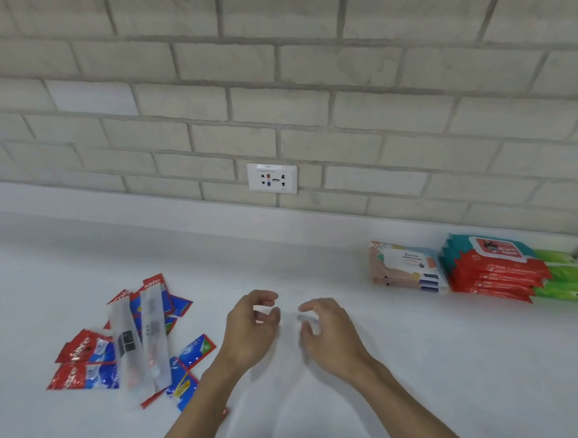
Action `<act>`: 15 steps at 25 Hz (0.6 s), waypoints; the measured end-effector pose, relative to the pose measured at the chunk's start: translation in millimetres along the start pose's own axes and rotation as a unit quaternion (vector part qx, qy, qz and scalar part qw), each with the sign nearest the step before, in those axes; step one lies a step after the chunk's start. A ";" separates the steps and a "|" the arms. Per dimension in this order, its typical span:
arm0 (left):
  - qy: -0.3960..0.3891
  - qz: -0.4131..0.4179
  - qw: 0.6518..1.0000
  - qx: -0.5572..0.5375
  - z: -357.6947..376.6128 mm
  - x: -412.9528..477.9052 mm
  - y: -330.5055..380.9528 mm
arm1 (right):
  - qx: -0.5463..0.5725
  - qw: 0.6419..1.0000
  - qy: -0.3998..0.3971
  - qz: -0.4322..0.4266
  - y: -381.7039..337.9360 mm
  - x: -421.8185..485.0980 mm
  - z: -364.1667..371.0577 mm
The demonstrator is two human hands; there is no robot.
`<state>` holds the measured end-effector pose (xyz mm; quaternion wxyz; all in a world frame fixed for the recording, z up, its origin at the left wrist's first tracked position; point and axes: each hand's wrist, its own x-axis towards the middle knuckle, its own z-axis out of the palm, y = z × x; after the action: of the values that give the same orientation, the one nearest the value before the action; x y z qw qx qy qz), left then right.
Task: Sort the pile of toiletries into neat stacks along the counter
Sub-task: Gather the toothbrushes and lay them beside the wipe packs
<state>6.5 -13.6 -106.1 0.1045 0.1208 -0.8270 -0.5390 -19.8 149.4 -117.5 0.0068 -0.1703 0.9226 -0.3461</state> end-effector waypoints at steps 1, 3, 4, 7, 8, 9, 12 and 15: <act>0.006 -0.001 1.000 0.006 -12.8 -2.8 -6.9 | 0.011 1.000 -0.014 -0.005 -9.5 -3.3 10.4; 0.012 -0.004 1.000 0.020 -36.7 -7.6 -19.3 | 0.032 0.999 -0.036 -0.015 -29.1 -9.9 30.1; 0.014 -0.006 1.000 0.022 -48.0 -9.3 -24.9 | 0.044 0.998 -0.046 -0.018 -39.1 -13.3 38.9; 0.037 -0.006 0.999 0.018 -77.7 -12.3 -41.2 | 0.066 0.996 -0.061 -0.026 -67.5 -18.0 64.5; 0.046 -0.010 0.999 0.019 -85.2 -14.1 -45.2 | 0.065 0.995 -0.065 -0.029 -75.3 -17.3 72.1; 0.054 -0.016 0.998 0.020 -92.8 -16.1 -49.8 | 0.061 0.995 -0.071 -0.029 -83.0 -14.7 79.4; 0.084 -0.040 0.995 0.030 -116.4 -16.0 -65.1 | 0.053 0.995 -0.081 -0.022 -108.3 0.8 96.6; 0.129 -0.048 0.989 0.061 -137.0 -10.5 -79.8 | 0.054 0.994 -0.091 -0.011 -130.5 15.0 108.9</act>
<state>64.9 -160.2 -125.2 0.1768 0.2350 -0.8312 -0.4719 20.7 -16.3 -115.0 0.0959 -0.2101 0.8964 -0.3783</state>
